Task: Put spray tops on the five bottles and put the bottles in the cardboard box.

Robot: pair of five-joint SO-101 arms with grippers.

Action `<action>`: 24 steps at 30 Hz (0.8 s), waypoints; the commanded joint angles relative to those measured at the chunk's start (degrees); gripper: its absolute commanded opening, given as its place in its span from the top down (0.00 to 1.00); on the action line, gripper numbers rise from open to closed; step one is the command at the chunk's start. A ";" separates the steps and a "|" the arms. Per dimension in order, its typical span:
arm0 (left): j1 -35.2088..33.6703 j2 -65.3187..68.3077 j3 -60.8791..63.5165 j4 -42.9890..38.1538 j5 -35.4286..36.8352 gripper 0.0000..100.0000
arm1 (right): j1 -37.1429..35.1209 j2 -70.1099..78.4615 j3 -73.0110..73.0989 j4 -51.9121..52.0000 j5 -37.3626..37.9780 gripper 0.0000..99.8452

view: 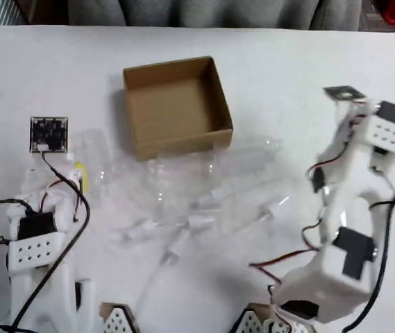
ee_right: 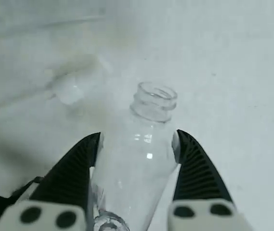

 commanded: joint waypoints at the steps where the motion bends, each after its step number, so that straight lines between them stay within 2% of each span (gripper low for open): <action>1: 0.84 0.04 0.00 -1.32 -0.79 0.84 | -3.91 -11.82 6.68 -2.77 -4.66 0.98; 8: 0.92 0.04 0.00 -1.49 -0.79 0.84 | -9.71 -24.04 25.32 -12.18 -5.71 0.98; 12: 1.01 0.04 0.00 -1.41 -0.79 0.84 | -14.29 -28.88 32.62 -20.00 -11.43 0.98; 15: 1.01 0.04 0.00 -1.32 -0.79 0.84 | -17.45 -33.89 35.43 -25.89 -15.21 0.98; 20: 1.01 0.04 0.00 -1.32 -0.79 0.84 | -17.54 -43.12 36.13 -31.52 -22.68 0.98; 24: 1.01 0.04 0.00 -1.32 -0.79 0.84 | -18.59 -47.43 37.98 -33.36 -23.82 0.98</action>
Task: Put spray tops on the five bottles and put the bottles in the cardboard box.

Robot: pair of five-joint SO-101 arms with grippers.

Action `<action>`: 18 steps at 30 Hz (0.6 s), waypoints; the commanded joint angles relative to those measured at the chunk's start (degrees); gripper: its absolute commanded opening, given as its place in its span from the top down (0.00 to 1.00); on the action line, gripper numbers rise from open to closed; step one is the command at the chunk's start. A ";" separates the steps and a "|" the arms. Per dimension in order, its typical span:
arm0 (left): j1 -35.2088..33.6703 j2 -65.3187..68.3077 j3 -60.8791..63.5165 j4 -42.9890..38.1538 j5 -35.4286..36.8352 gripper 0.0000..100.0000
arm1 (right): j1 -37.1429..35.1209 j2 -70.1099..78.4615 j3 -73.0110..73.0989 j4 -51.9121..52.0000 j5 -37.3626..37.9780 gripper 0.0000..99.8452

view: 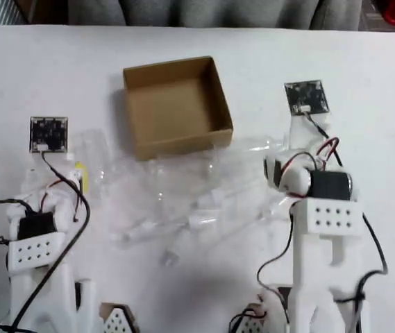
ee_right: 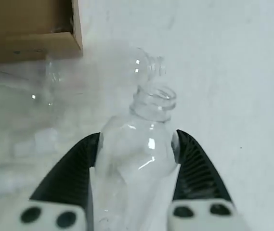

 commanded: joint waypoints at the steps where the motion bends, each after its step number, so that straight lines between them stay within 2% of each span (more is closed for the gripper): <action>1: 1.01 0.04 0.00 -1.32 -0.70 0.84 | -2.68 -4.26 1.85 -4.00 -1.14 0.98; 7: 1.01 0.04 0.00 -1.23 -0.70 0.84 | -13.14 -5.32 17.14 -20.97 -1.23 0.98; 10: 1.01 -0.13 0.00 -1.23 -0.70 0.84 | -13.67 -8.22 20.31 -25.27 -2.11 0.98; 15: 1.01 -0.31 0.00 -1.14 -0.44 0.84 | -11.91 -17.98 23.91 -26.51 -11.43 0.98; 18: 1.01 -0.31 -0.09 -0.44 -0.35 0.84 | -11.82 -25.27 27.34 -26.95 -13.89 0.98</action>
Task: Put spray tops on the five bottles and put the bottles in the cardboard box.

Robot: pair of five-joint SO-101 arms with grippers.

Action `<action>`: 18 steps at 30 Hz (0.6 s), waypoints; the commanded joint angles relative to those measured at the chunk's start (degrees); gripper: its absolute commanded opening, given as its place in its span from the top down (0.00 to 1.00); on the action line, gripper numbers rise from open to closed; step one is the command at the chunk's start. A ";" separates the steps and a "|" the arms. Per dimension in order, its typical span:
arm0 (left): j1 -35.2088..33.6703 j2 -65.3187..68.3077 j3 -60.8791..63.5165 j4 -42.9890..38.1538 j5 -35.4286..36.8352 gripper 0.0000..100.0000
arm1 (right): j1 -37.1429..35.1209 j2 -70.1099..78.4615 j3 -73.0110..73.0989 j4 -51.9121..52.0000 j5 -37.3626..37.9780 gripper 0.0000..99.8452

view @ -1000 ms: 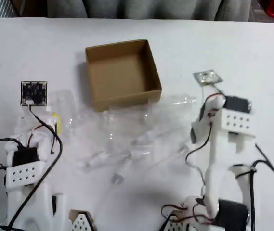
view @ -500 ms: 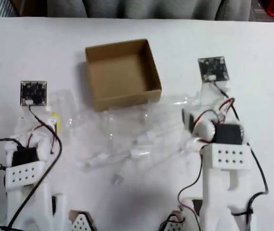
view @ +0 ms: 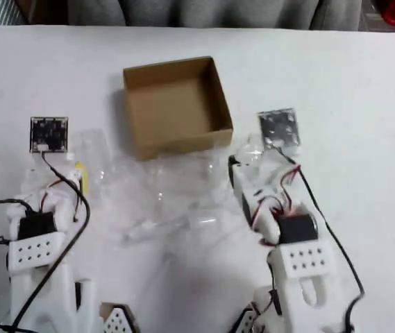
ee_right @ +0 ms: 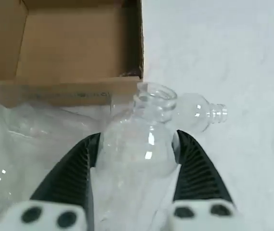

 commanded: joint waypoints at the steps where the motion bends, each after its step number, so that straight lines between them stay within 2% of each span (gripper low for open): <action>1: 1.01 -0.31 -0.26 -0.09 -0.35 0.84 | 0.75 -9.27 2.46 -1.89 -2.46 0.98; 8: 2.24 -0.31 0.00 0.09 -0.44 0.84 | 0.84 -25.98 15.91 -9.36 -2.02 0.98; 12: 2.24 -0.31 0.00 0.09 -0.44 0.84 | 0.84 -32.75 18.90 -8.84 2.81 0.98; 18: 2.68 -0.40 -0.53 2.90 -0.18 0.84 | 0.31 -36.88 22.33 -9.36 2.99 0.98</action>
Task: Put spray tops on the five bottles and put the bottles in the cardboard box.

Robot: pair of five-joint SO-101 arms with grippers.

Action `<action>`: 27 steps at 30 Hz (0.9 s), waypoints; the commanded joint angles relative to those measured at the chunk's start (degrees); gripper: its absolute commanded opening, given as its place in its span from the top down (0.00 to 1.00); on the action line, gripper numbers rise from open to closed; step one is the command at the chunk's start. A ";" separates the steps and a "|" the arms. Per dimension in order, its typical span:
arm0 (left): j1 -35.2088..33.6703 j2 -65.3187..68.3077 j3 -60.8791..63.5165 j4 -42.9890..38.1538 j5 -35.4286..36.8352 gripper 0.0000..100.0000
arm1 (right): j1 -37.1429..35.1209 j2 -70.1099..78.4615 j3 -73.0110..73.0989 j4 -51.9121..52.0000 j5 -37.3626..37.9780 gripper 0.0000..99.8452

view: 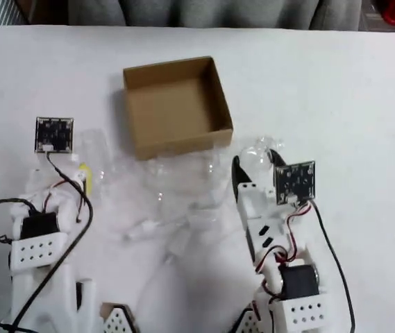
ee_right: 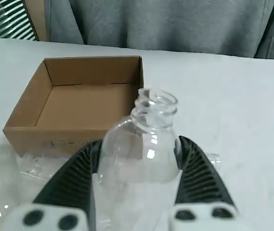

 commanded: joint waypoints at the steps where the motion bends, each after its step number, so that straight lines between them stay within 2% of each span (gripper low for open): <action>1: 2.07 -0.40 -1.67 3.87 -0.18 0.84 | 0.13 -1.89 0.26 -1.36 1.05 0.98; 5: 7.25 -0.40 -5.36 10.29 -0.18 0.84 | 0.75 -2.24 0.70 -1.36 1.05 0.98; 9: 14.64 -0.40 -11.87 20.22 -0.62 0.84 | 1.27 -2.15 1.23 -1.36 1.32 0.98; 13: 25.80 -0.40 -17.93 32.26 -0.70 0.84 | 1.27 -1.89 1.23 -1.10 1.58 0.98; 16: 37.05 0.04 -18.20 36.75 -0.79 0.84 | 1.27 -1.89 1.23 -1.01 1.49 0.98; 21: 51.03 0.04 -11.34 33.76 -0.53 0.84 | 1.27 -1.98 1.23 -1.01 1.32 0.98; 25: 53.23 0.04 -3.69 24.62 -0.79 0.84 | 1.01 -1.89 1.23 -1.01 1.23 0.98; 27: 53.23 0.04 -2.46 23.12 -1.76 0.84 | 0.84 -1.89 1.23 -1.10 1.14 0.98</action>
